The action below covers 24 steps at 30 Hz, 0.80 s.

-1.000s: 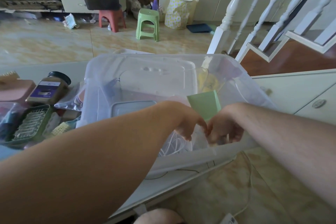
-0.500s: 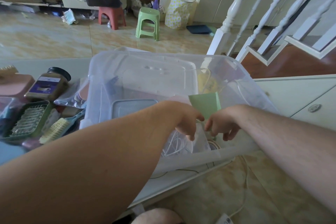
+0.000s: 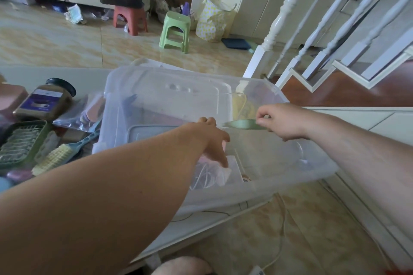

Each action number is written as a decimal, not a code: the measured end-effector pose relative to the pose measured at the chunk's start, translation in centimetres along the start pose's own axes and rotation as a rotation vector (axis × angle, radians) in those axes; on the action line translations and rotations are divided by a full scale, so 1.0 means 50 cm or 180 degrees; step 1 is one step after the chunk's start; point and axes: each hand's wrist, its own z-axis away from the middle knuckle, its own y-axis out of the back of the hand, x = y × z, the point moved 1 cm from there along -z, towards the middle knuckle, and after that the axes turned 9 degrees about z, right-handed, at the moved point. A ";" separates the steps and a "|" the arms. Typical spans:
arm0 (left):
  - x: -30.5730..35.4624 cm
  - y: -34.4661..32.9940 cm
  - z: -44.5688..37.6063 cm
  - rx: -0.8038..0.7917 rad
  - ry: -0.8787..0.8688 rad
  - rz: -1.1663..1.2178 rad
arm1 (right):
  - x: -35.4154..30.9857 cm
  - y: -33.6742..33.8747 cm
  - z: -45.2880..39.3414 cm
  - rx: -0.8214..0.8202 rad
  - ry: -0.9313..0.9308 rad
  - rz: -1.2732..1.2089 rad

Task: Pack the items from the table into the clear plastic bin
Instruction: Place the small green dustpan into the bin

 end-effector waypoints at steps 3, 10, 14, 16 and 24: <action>0.008 0.002 0.000 -0.0015 0.0155 0.0063 | 0.010 0.008 -0.006 0.0273 -0.0033 0.0067; 0.036 0.024 0.012 -0.0329 -0.0060 -0.0297 | -0.034 0.050 -0.017 0.1289 -0.0290 -0.0256; 0.074 0.012 0.008 -0.1048 -0.0044 -0.0599 | -0.078 0.066 -0.025 0.1731 0.0329 0.0100; 0.072 0.012 0.003 -0.1109 -0.0001 -0.0587 | -0.096 0.052 -0.040 0.1866 0.0815 0.0347; 0.059 0.018 0.010 -0.0681 -0.0074 -0.0569 | -0.173 -0.030 -0.139 0.1428 0.0950 -0.0247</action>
